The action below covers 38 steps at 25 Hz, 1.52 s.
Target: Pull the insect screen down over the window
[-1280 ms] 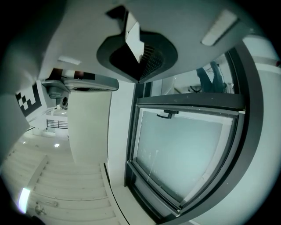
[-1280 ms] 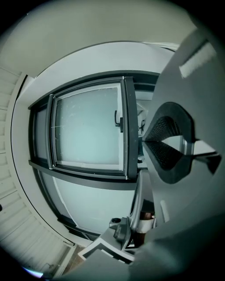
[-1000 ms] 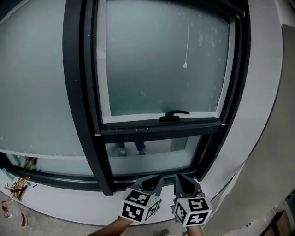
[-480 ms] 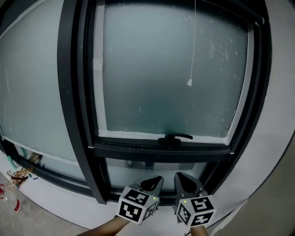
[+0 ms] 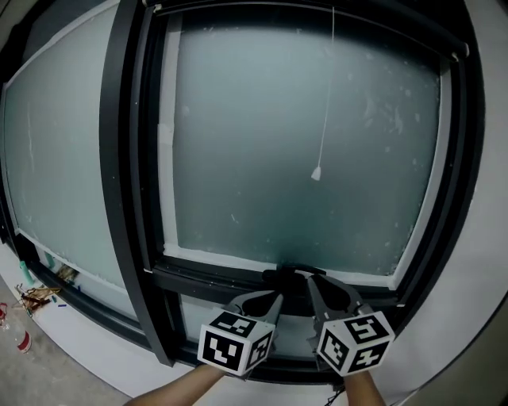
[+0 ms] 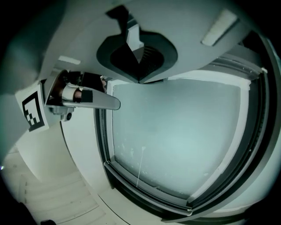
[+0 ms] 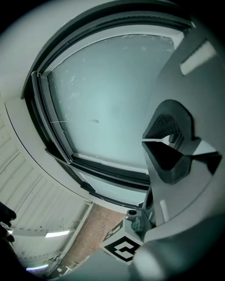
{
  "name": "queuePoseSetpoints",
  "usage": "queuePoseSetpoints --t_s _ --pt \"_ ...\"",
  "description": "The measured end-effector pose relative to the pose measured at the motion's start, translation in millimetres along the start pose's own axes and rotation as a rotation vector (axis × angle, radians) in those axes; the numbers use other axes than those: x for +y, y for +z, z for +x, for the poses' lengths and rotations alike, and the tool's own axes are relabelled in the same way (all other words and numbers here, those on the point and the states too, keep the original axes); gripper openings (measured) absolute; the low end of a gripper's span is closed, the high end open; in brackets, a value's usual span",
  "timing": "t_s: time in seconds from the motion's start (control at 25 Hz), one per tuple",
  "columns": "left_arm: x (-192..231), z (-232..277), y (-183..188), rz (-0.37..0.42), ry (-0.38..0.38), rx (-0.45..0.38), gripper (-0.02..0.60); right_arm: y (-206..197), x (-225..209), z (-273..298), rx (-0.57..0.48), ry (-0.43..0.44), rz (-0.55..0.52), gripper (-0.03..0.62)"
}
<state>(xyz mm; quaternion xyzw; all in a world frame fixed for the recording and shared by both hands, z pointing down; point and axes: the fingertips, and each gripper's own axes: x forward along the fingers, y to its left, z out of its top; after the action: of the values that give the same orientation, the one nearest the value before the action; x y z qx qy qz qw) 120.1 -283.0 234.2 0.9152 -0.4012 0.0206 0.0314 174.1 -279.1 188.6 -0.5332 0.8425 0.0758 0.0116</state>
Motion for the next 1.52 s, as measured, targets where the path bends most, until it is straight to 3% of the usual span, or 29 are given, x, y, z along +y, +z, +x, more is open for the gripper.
queuePoseSetpoints --t_s 0.52,0.92,1.16,1.28,1.32,1.52 --pt "18.1 30.6 107.2 0.132 0.085 -0.095 0.011 126.6 -61.7 49.0 -0.083 0.063 -0.122 0.101" --pt "54.7 36.3 144.5 0.213 0.168 -0.121 0.011 188.9 -79.9 117.4 -0.101 0.101 -0.121 0.150" --pt "70.6 19.1 152.8 0.227 0.202 -0.142 0.011 194.1 -77.9 141.0 -0.079 0.109 -0.125 0.131" --pt "77.6 8.7 153.2 0.236 0.213 -0.142 0.011 195.0 -74.3 142.3 -0.097 0.106 -0.137 0.032" --pt "79.4 5.4 153.6 0.240 0.215 -0.142 0.011 195.5 -71.9 141.3 -0.107 0.115 -0.132 0.030" --pt "81.6 -5.3 163.8 0.275 0.225 -0.156 0.011 197.4 -62.6 130.1 -0.158 0.208 -0.009 0.023"
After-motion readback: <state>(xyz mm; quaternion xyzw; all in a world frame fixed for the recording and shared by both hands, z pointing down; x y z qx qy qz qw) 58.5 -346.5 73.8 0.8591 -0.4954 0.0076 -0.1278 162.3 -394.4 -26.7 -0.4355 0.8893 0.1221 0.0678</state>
